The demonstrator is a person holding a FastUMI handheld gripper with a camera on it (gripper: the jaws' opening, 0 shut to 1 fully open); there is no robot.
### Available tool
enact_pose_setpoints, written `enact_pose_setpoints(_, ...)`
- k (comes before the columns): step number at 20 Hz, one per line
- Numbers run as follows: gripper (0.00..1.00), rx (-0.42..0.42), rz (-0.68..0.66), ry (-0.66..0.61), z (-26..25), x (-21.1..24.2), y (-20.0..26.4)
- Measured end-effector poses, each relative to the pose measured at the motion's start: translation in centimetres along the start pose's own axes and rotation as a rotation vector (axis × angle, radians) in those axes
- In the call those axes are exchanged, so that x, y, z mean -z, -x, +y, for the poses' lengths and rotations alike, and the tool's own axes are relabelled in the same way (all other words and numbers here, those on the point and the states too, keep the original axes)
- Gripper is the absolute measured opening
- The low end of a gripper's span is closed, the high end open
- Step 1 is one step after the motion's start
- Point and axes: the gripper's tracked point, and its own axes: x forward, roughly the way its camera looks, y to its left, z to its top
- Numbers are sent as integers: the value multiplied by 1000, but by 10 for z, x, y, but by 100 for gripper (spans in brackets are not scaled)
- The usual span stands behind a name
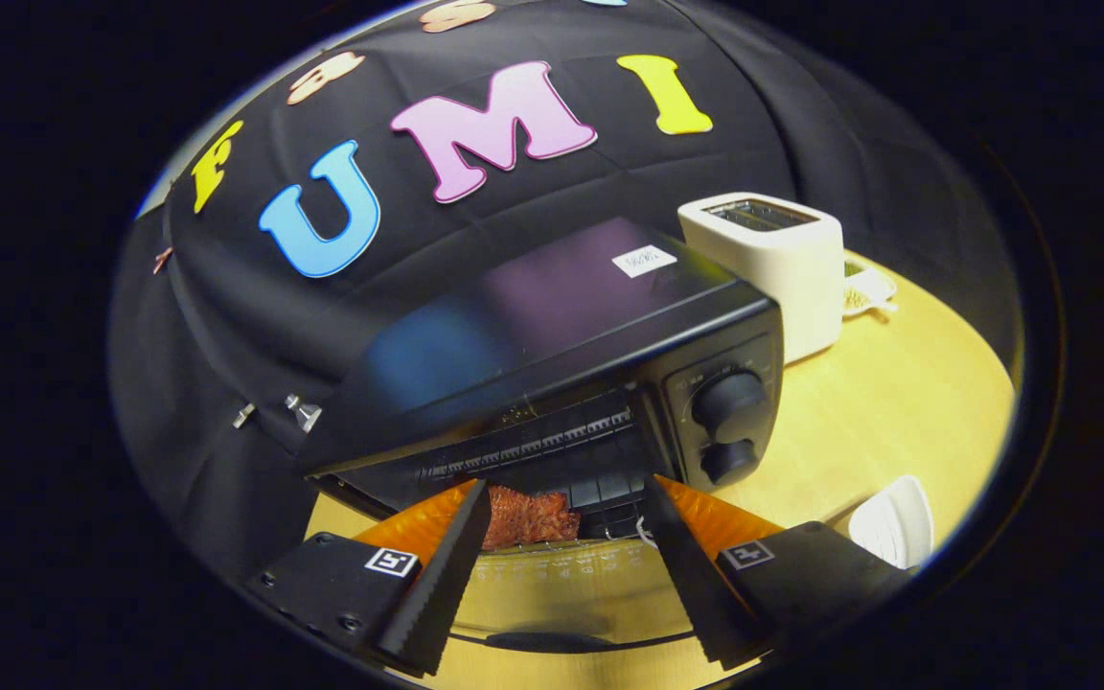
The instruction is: Open the toaster oven, put the food inside, and close the toaster oven door.
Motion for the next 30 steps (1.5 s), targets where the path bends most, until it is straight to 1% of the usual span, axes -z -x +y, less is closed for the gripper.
enact_pose_setpoints(6,98,-35,-49,155,32,-2,47)
enact_pose_setpoints(8,98,-55,-50,183,48,0,60)
enact_pose_setpoints(11,98,-65,-27,216,58,17,76)
enact_pose_setpoints(14,98,-67,26,262,61,47,88)
enact_pose_setpoints(20,99,-35,183,336,54,117,97)
enact_pose_setpoints(24,99,30,293,366,36,163,89)
enact_pose_setpoints(27,99,64,361,381,28,184,81)
enact_pose_setpoints(30,99,98,390,341,27,189,68)
